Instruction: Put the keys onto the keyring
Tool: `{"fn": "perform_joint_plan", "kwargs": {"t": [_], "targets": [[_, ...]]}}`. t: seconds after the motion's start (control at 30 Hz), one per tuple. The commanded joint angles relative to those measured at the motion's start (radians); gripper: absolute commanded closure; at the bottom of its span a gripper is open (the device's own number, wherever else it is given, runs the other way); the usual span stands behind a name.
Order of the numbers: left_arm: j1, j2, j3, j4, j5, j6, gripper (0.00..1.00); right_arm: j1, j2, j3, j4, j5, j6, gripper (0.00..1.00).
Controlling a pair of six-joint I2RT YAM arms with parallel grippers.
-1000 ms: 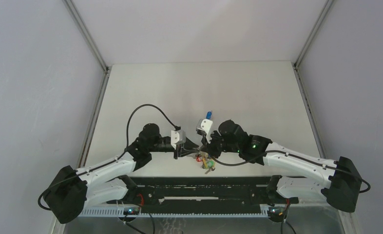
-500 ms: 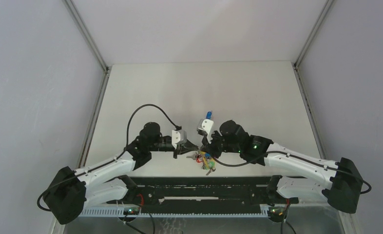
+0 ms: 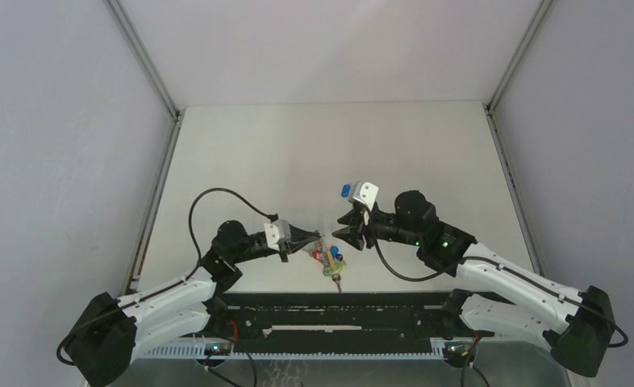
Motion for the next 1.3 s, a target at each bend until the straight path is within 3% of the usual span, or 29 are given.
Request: {"fn": "perform_joint_plan", "kwargs": {"t": [0.0, 0.13, 0.23, 0.37, 0.43, 0.53, 0.77, 0.93, 1.27], "targets": [[0.009, -0.021, -0.053, 0.193, -0.079, -0.048, 1.00, -0.009, 0.021, -0.009, 0.099, -0.088, -0.054, 0.60], [0.009, -0.031, -0.075, 0.201, -0.130, -0.087, 1.00, -0.009, 0.032, -0.006, 0.142, -0.041, -0.052, 0.57], [0.010, -0.052, -0.072, 0.133, -0.180, -0.119, 1.00, -0.034, 0.056, -0.005, 0.163, 0.015, -0.009, 0.41], [0.010, -0.100, -0.047, -0.003, -0.235, -0.144, 1.00, -0.081, 0.107, 0.028, 0.125, 0.037, 0.057, 0.37], [0.010, -0.129, -0.048, -0.046, -0.283, -0.166, 1.00, -0.110, 0.123, 0.029, 0.125, 0.015, 0.067, 0.27], [0.010, -0.169, -0.039, -0.145, -0.392, -0.199, 1.00, -0.159, 0.159, 0.041, 0.135, 0.012, 0.119, 0.19], [0.010, -0.216, -0.041, -0.231, -0.521, -0.230, 1.00, -0.212, 0.349, 0.188, -0.019, 0.223, 0.206, 0.20], [0.010, -0.217, -0.008, -0.311, -0.616, -0.232, 1.00, -0.241, 0.535, 0.297, -0.114, 0.263, 0.200, 0.26], [0.010, -0.253, -0.023, -0.335, -0.681, -0.234, 1.00, -0.333, 0.865, 0.577, -0.249, 0.148, 0.138, 0.44]]}}
